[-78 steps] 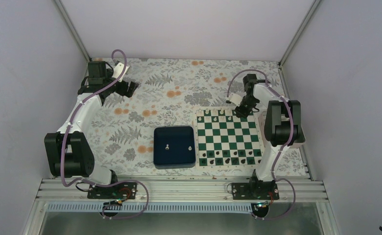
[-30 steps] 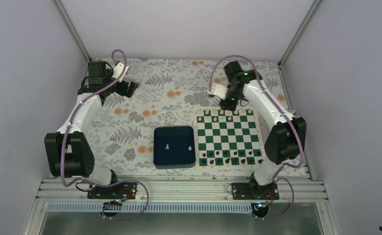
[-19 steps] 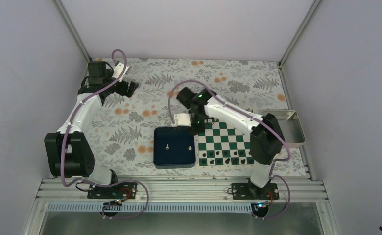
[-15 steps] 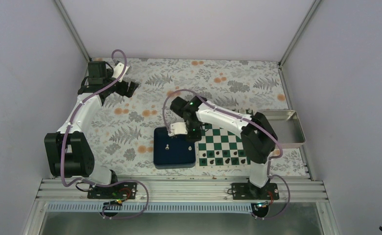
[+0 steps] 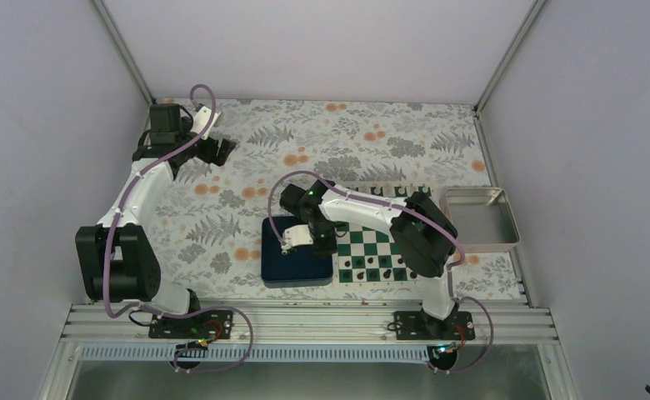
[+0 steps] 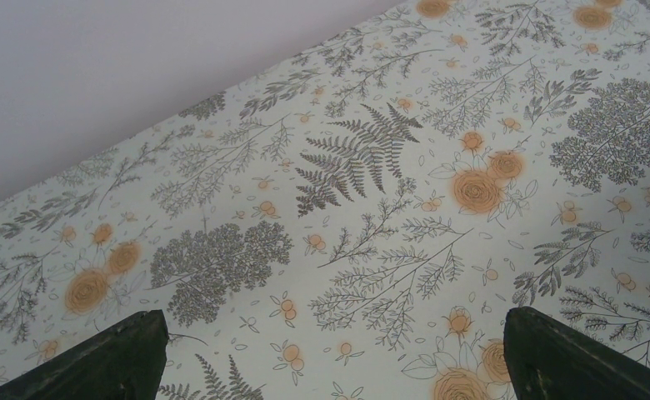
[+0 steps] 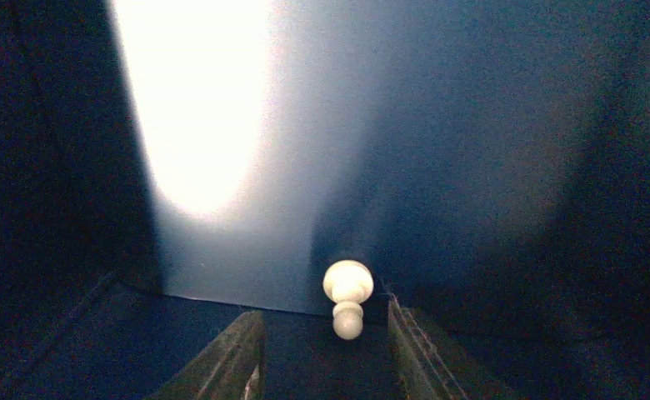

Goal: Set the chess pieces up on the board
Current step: Pick up the chess piece from the storage box.

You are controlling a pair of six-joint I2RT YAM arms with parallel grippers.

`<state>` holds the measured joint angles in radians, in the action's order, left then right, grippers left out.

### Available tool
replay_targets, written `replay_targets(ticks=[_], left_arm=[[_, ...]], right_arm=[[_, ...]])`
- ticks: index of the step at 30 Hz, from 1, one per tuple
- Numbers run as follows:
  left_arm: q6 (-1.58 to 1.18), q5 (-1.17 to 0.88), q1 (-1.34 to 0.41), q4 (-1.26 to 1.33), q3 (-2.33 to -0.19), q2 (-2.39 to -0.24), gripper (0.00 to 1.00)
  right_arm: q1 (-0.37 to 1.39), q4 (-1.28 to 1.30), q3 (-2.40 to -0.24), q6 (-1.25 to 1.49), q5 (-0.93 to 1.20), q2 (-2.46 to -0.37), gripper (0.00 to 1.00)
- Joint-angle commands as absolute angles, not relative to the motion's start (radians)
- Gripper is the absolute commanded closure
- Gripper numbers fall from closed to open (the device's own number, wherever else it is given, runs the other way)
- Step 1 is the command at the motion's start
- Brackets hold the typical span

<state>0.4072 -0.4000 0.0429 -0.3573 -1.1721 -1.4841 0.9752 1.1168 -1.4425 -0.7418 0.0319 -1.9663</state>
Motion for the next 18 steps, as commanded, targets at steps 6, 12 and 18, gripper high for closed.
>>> replay_targets(ticks=[6,12,18], left_arm=[[0.415,-0.412,0.044,-0.351,-1.180,-1.476,0.00],[0.417,-0.413,0.045,-0.350,-1.177,-1.477,0.00],[0.419,-0.414,0.045,-0.349,-1.178,-1.476,0.00]], right_arm=[[0.986,1.086,-1.427,-0.721,-0.037,-2.001,0.62],[0.992,1.100,-1.442,-0.729,-0.051,-2.025,0.65],[1.002,1.117,-1.462,-0.733,-0.055,-2.043,0.76]])
